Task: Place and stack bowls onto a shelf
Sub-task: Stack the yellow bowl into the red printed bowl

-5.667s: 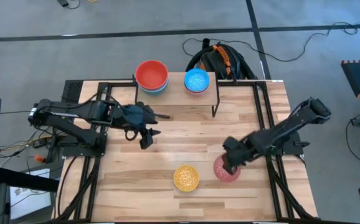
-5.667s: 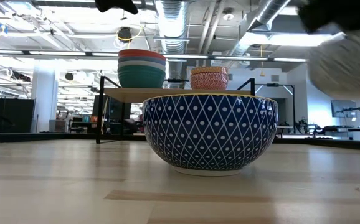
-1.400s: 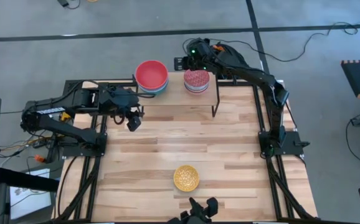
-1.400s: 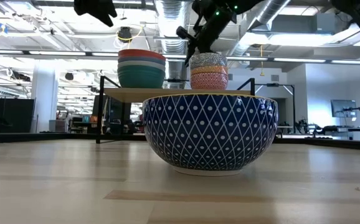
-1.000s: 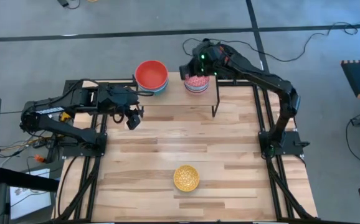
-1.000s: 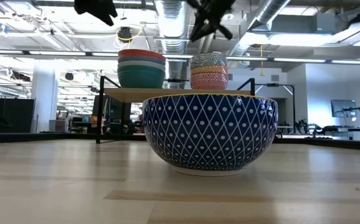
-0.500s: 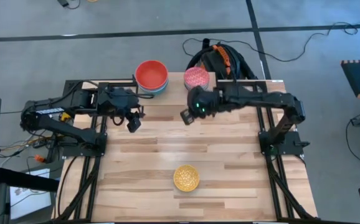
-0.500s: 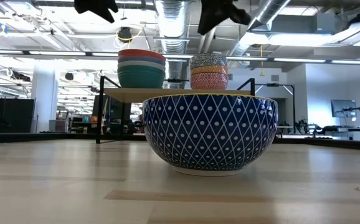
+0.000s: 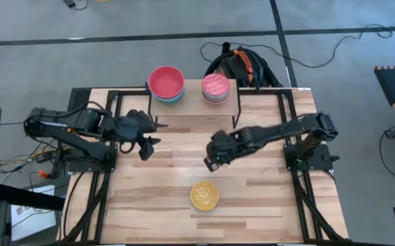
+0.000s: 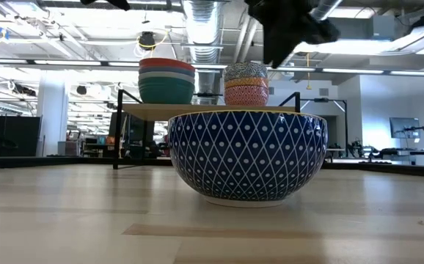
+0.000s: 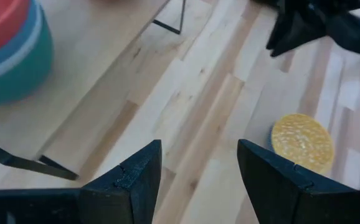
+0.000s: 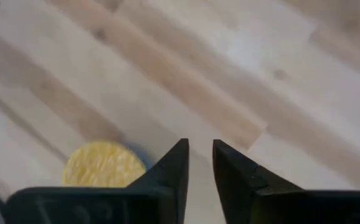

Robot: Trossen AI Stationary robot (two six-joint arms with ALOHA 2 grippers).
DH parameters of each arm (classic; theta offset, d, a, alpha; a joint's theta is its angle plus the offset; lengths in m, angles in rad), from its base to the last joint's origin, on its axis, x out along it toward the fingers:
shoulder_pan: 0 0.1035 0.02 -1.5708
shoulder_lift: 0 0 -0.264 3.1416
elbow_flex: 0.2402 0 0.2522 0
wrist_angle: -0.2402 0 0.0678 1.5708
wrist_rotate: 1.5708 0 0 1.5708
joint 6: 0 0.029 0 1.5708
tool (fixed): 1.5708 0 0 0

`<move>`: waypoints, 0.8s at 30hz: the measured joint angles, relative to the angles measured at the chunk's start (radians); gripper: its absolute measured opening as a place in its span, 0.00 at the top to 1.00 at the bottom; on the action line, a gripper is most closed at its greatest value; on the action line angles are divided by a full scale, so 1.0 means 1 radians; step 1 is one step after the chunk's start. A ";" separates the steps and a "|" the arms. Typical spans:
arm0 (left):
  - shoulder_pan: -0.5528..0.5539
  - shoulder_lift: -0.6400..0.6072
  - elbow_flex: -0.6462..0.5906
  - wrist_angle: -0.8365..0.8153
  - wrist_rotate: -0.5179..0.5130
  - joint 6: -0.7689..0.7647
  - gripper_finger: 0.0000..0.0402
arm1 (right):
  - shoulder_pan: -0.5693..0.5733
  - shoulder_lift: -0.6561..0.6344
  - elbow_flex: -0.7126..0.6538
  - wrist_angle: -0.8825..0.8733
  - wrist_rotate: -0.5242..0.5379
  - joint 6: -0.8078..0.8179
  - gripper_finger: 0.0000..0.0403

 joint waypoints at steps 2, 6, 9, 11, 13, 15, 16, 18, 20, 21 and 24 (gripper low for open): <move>-0.031 0.017 0.000 0.003 -0.019 -0.027 0.52 | 0.029 -0.003 -0.037 0.035 -0.014 0.032 0.71; -0.083 0.064 0.000 0.007 -0.030 -0.068 0.52 | 0.083 0.000 -0.123 0.153 -0.042 0.097 0.61; -0.109 0.115 0.000 0.022 -0.025 -0.080 0.52 | 0.115 -0.001 -0.184 0.225 -0.045 0.135 0.56; -0.119 0.146 0.000 0.043 -0.013 -0.081 0.52 | 0.130 -0.001 -0.227 0.276 -0.046 0.159 0.55; -0.124 0.179 0.000 0.066 0.019 -0.081 0.52 | 0.142 -0.001 -0.261 0.326 -0.046 0.174 0.55; -0.125 0.208 0.000 0.085 0.044 -0.081 0.52 | 0.154 -0.001 -0.287 0.373 -0.046 0.177 0.56; -0.125 0.219 0.000 0.094 0.059 -0.081 0.52 | 0.160 -0.001 -0.295 0.392 -0.046 0.174 0.56; -0.125 0.239 0.000 0.115 0.078 -0.081 0.52 | 0.174 0.013 -0.306 0.451 -0.047 0.167 0.57; -0.125 0.253 0.000 0.118 0.088 -0.087 0.52 | 0.185 0.050 -0.308 0.502 -0.051 0.164 0.58; -0.125 0.257 0.000 0.121 0.092 -0.093 0.52 | 0.191 0.062 -0.313 0.502 -0.062 0.163 0.58; -0.125 0.257 0.000 0.129 0.096 -0.105 0.52 | 0.205 0.112 -0.305 0.546 -0.070 0.177 0.58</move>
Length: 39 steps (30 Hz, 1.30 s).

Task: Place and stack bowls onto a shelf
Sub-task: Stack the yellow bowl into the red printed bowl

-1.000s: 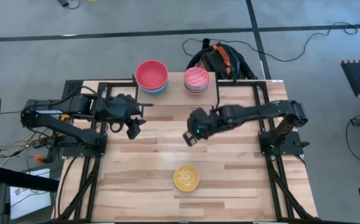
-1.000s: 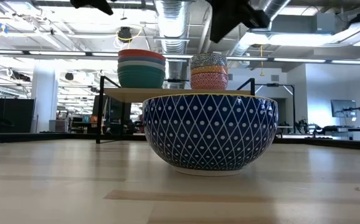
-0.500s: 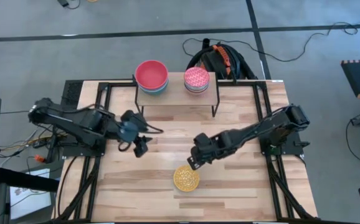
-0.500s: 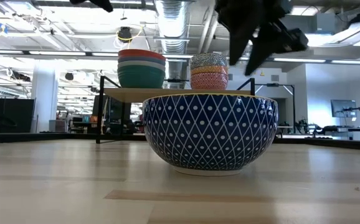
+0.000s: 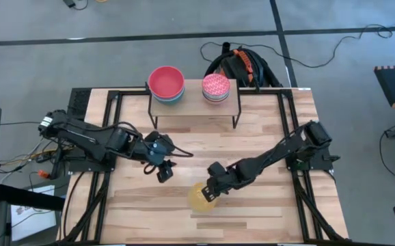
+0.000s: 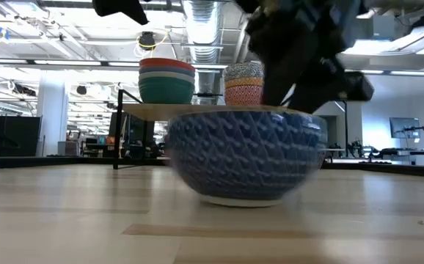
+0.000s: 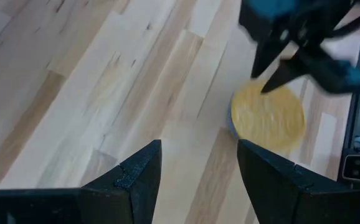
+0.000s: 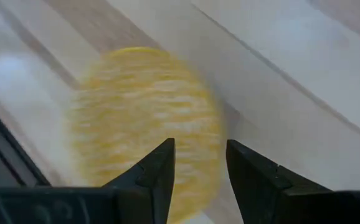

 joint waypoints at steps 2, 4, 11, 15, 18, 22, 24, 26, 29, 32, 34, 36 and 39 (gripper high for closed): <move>0.000 0.000 0.000 0.009 0.000 -0.005 0.52 | 0.010 0.023 -0.003 -0.011 -0.002 0.013 0.58; 0.000 0.000 0.000 0.010 0.000 -0.005 0.52 | 0.017 0.048 0.002 -0.009 -0.002 0.026 0.58; 0.000 -0.001 0.000 0.011 0.007 -0.006 0.52 | 0.024 0.053 0.003 -0.012 0.025 0.034 0.61; 0.000 -0.001 0.000 0.011 0.007 -0.006 0.52 | 0.020 0.049 0.003 -0.001 0.025 0.027 0.64; 0.000 -0.001 0.000 0.011 0.007 -0.006 0.52 | 0.020 0.052 0.002 0.017 0.009 0.021 0.65; 0.000 -0.001 0.000 0.010 0.006 -0.005 0.52 | 0.020 0.052 0.002 0.105 0.008 0.004 0.62; 0.000 -0.001 0.000 0.010 0.007 -0.006 0.52 | 0.020 0.052 0.002 0.113 0.017 0.003 0.60; 0.000 -0.001 0.000 0.010 0.007 -0.005 0.52 | 0.019 0.052 0.002 0.112 0.031 0.003 0.58; 0.000 -0.001 0.000 0.010 0.010 -0.005 0.52 | 0.010 0.052 0.002 0.110 0.045 0.000 0.59; -0.003 -0.001 0.000 0.010 0.012 -0.005 0.52 | 0.005 0.053 0.002 0.111 0.050 -0.001 0.62; -0.006 -0.001 0.000 0.010 0.012 -0.005 0.52 | -0.001 0.075 0.002 0.137 0.050 -0.005 0.63; -0.007 -0.001 0.000 0.010 0.013 -0.006 0.52 | -0.007 0.089 0.000 0.152 0.043 -0.008 0.64; -0.007 -0.001 0.000 0.010 0.014 -0.011 0.52 | -0.007 0.124 0.006 0.214 0.020 -0.003 0.64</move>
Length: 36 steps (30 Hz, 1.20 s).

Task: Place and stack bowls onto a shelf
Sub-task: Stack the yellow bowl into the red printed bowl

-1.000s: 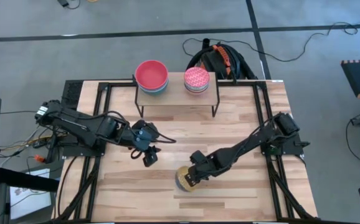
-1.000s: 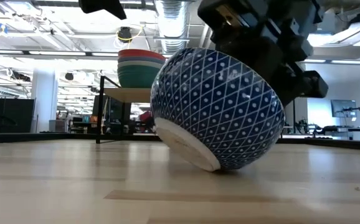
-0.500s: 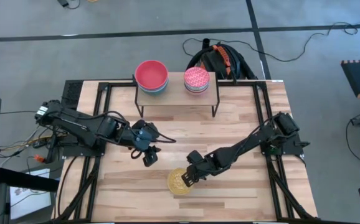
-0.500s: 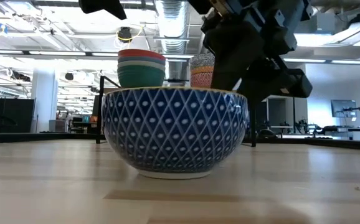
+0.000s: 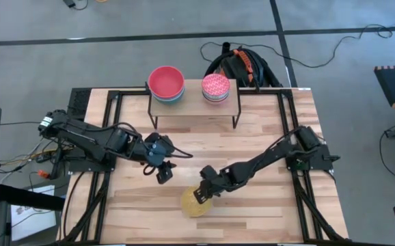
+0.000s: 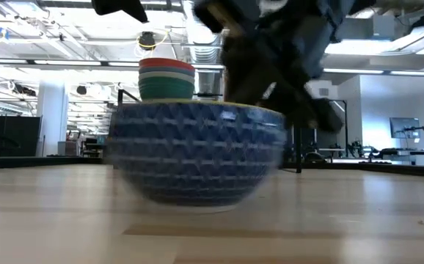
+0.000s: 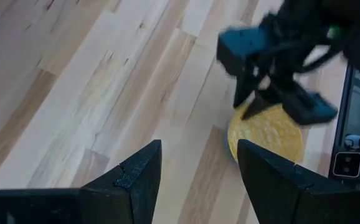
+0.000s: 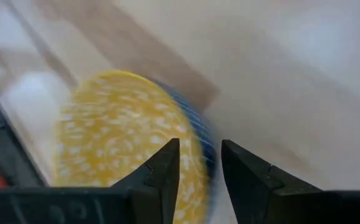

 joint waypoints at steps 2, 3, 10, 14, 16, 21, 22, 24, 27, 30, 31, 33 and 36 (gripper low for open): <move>0.000 0.000 0.000 0.000 -0.001 -0.004 0.52 | 0.001 0.012 -0.005 -0.005 -0.016 0.004 0.64; 0.000 0.000 0.000 0.000 -0.001 -0.007 0.52 | 0.002 0.010 -0.007 -0.019 -0.015 0.005 0.65; 0.000 0.000 0.000 0.000 -0.001 -0.009 0.52 | -0.006 0.001 -0.003 -0.024 0.000 -0.019 0.81; 0.000 0.000 0.000 0.000 -0.003 -0.009 0.52 | -0.012 -0.006 -0.006 -0.022 0.005 -0.033 0.90; 0.000 0.000 0.000 0.000 -0.004 -0.006 0.52 | -0.012 -0.012 -0.006 -0.030 0.013 -0.035 0.90; 0.010 0.000 0.000 0.001 -0.004 0.005 0.52 | -0.012 -0.085 -0.006 -0.112 0.104 -0.034 0.90; 0.015 0.000 0.000 0.003 -0.004 0.010 0.52 | -0.013 -0.106 -0.006 -0.141 0.132 -0.035 0.90; 0.031 0.000 0.000 0.016 0.003 0.033 0.52 | -0.014 -0.148 -0.006 -0.181 0.197 -0.036 0.90; 0.071 0.000 0.000 0.079 0.047 0.071 0.52 | -0.026 -0.208 -0.006 -0.227 0.286 -0.077 0.90; 0.119 0.000 0.000 0.144 0.100 0.095 0.52 | -0.045 -0.254 -0.005 -0.246 0.352 -0.131 0.90; 0.133 0.000 0.000 0.157 0.110 0.101 0.52 | -0.051 -0.263 -0.004 -0.243 0.367 -0.147 0.90; 0.165 0.000 0.000 0.172 0.131 0.107 0.52 | -0.065 -0.279 -0.004 -0.253 0.382 -0.185 0.90; 0.208 0.001 0.000 0.177 0.150 0.114 0.52 | -0.088 -0.282 0.016 -0.258 0.392 -0.233 0.90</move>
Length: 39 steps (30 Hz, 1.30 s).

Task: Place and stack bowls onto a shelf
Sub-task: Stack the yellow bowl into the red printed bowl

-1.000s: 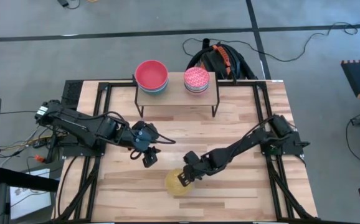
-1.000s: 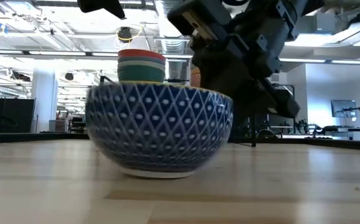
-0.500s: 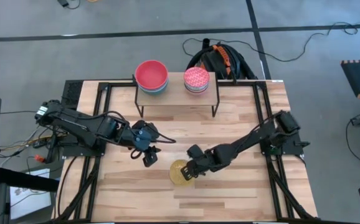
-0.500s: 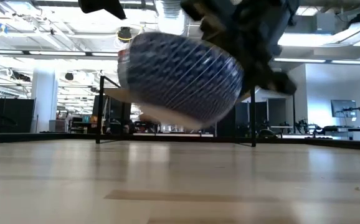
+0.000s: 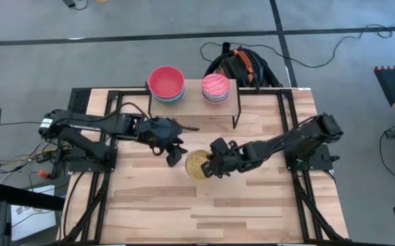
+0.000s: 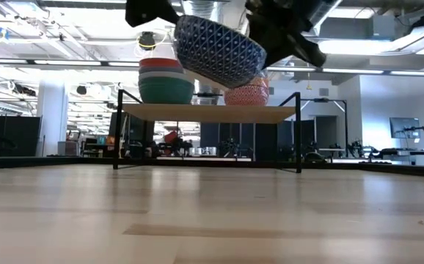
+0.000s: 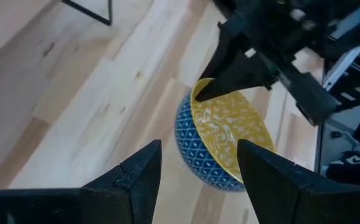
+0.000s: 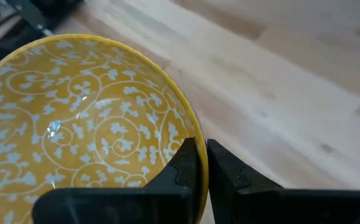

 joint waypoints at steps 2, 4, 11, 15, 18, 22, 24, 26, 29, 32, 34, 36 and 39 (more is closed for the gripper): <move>0.025 0.018 0.002 0.006 0.015 0.010 0.52 | -0.010 0.003 0.028 -0.034 0.012 -0.047 0.90; 0.046 0.037 -0.001 -0.012 0.050 0.018 0.52 | -0.024 0.017 0.069 -0.026 0.016 -0.088 0.90; 0.069 0.102 0.008 -0.015 0.136 0.046 0.52 | -0.055 0.042 0.183 -0.143 0.038 -0.173 0.90; 0.074 0.098 0.009 -0.029 0.086 0.082 0.58 | -0.063 0.049 0.216 -0.195 0.042 -0.181 0.90; 0.092 0.094 0.009 -0.039 0.074 0.094 0.69 | -0.074 0.047 0.228 -0.208 0.046 -0.179 0.89; 0.120 0.094 0.010 -0.036 0.066 0.109 0.86 | -0.085 0.049 0.262 -0.248 0.046 -0.190 0.89; 0.134 0.093 0.010 -0.031 0.070 0.118 0.93 | -0.091 0.049 0.275 -0.261 0.041 -0.202 0.89; 0.146 0.092 0.010 -0.032 0.086 0.142 0.98 | -0.097 0.049 0.284 -0.280 0.036 -0.233 0.89; 0.161 0.091 0.010 -0.035 0.111 0.159 1.00 | -0.100 0.049 0.302 -0.307 0.029 -0.257 0.89; 0.170 0.094 0.010 -0.030 0.123 0.166 1.00 | -0.104 0.049 0.305 -0.315 0.030 -0.269 0.88; 0.170 0.096 0.010 -0.026 0.114 0.170 1.00 | -0.113 0.049 0.301 -0.320 0.029 -0.272 0.88; 0.170 0.113 0.010 -0.017 0.110 0.172 1.00 | -0.113 0.067 0.289 -0.307 0.030 -0.265 0.88; 0.170 0.144 0.005 -0.008 0.109 0.174 0.99 | -0.110 0.120 0.279 -0.320 0.032 -0.239 0.89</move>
